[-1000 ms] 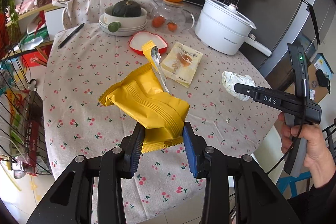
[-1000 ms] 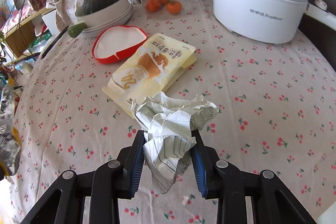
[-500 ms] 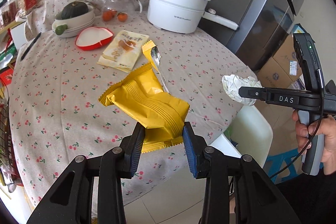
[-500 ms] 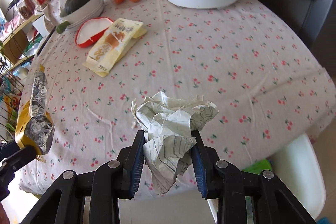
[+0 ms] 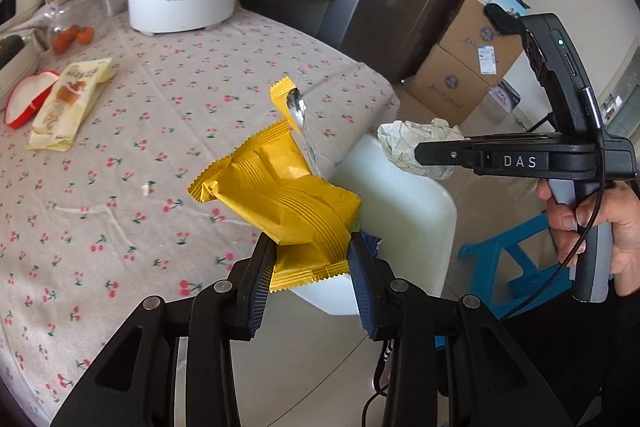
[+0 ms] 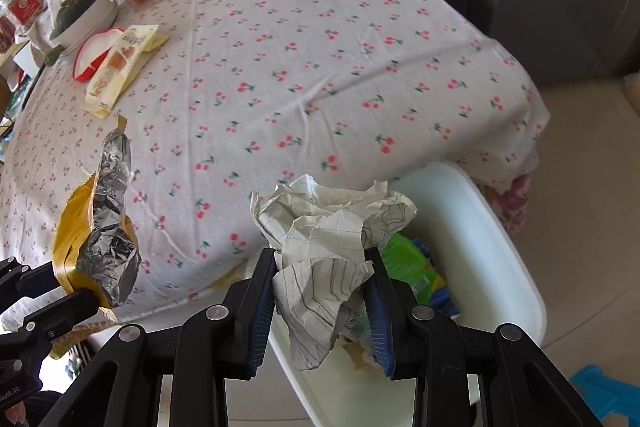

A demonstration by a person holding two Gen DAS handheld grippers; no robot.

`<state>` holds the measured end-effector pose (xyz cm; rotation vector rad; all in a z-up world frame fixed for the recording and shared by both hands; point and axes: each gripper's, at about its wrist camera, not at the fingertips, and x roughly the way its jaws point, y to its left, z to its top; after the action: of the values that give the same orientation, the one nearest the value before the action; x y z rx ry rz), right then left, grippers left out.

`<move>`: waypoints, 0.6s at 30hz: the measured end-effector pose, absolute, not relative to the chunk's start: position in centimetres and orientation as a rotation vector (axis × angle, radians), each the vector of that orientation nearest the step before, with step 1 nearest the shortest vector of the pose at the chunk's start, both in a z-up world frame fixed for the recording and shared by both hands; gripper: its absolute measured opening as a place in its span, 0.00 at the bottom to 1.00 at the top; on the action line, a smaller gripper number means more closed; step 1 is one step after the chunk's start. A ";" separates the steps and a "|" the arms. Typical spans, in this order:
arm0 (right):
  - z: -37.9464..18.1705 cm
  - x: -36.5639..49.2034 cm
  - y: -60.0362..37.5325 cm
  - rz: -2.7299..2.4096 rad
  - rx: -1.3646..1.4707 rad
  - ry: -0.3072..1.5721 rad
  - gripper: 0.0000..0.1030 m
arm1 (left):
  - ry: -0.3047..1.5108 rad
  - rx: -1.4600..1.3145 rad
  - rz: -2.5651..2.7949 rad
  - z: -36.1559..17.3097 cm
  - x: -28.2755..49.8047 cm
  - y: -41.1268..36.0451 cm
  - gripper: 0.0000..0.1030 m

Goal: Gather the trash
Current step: 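Carry the yellow wrapper and crumpled paper over the white bin, then release the crumpled paper into the bin while the left gripper drops the wrapper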

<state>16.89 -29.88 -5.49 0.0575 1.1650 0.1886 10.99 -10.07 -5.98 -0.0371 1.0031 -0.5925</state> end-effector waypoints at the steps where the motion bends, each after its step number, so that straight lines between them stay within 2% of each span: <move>1: -5.6 16.7 -30.6 0.176 0.062 1.169 0.36 | 1.004 -0.027 -0.620 -6.2 10.9 -11.2 0.38; 7: -6.4 15.8 -35.4 0.101 0.102 1.184 0.36 | 1.027 0.056 -0.742 -8.6 10.6 -17.2 0.38; 13: -7.5 15.3 -39.0 0.032 0.133 1.213 0.36 | 1.059 0.101 -0.774 -11.3 11.3 -19.9 0.39; 15: -7.9 15.1 -39.8 0.018 0.135 1.224 0.36 | 1.075 0.103 -0.771 -12.0 11.6 -20.3 0.44; 16: -8.1 15.1 -40.1 0.011 0.134 1.229 0.36 | 1.079 0.109 -0.767 -12.3 11.7 -20.5 0.50; 17: -8.3 15.0 -40.3 0.006 0.132 1.235 0.36 | 1.078 0.118 -0.762 -12.4 11.7 -20.6 0.61; 18: -8.6 14.9 -40.6 0.001 0.129 1.241 0.36 | 1.076 0.126 -0.760 -12.5 11.7 -20.7 0.66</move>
<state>14.88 -40.55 -8.56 0.1293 1.2407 0.0010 11.65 -20.73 -12.46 0.1263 1.0759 -0.7597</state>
